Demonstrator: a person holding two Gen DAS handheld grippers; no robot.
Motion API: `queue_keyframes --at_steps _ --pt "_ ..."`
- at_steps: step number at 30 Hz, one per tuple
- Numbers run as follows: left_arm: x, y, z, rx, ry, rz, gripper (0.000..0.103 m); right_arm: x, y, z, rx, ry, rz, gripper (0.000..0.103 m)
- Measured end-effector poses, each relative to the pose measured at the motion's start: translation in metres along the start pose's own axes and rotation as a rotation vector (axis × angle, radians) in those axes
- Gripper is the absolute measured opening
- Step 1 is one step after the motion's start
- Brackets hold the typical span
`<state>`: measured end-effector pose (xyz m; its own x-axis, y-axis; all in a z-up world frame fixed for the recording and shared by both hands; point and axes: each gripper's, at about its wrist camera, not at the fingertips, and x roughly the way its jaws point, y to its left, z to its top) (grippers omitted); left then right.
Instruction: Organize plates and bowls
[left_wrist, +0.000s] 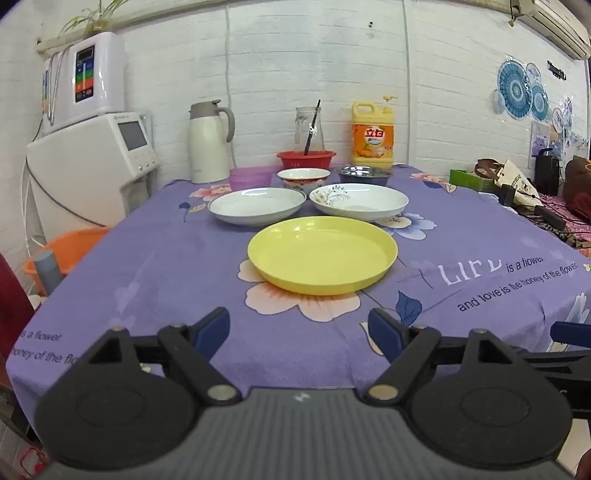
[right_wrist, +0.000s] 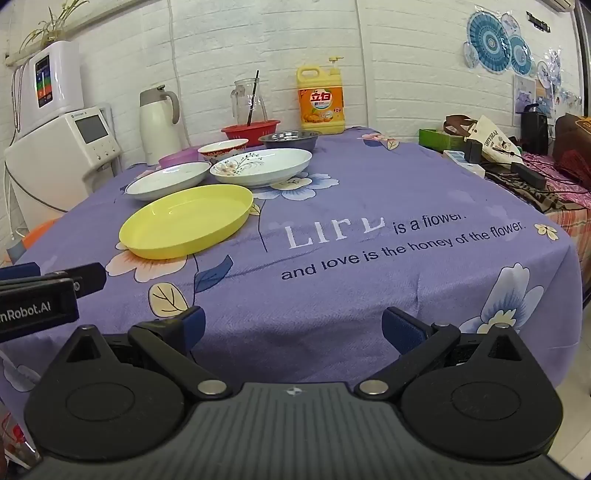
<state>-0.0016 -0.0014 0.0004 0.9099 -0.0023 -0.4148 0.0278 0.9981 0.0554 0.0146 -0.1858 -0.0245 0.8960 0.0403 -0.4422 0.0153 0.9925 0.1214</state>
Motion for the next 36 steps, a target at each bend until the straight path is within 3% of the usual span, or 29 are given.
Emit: queue_keyframes --at_steps 36 --pt "0.005 0.001 -0.004 -0.01 0.024 -0.051 0.081 0.003 0.002 -0.001 -0.011 0.009 -0.005 0.103"
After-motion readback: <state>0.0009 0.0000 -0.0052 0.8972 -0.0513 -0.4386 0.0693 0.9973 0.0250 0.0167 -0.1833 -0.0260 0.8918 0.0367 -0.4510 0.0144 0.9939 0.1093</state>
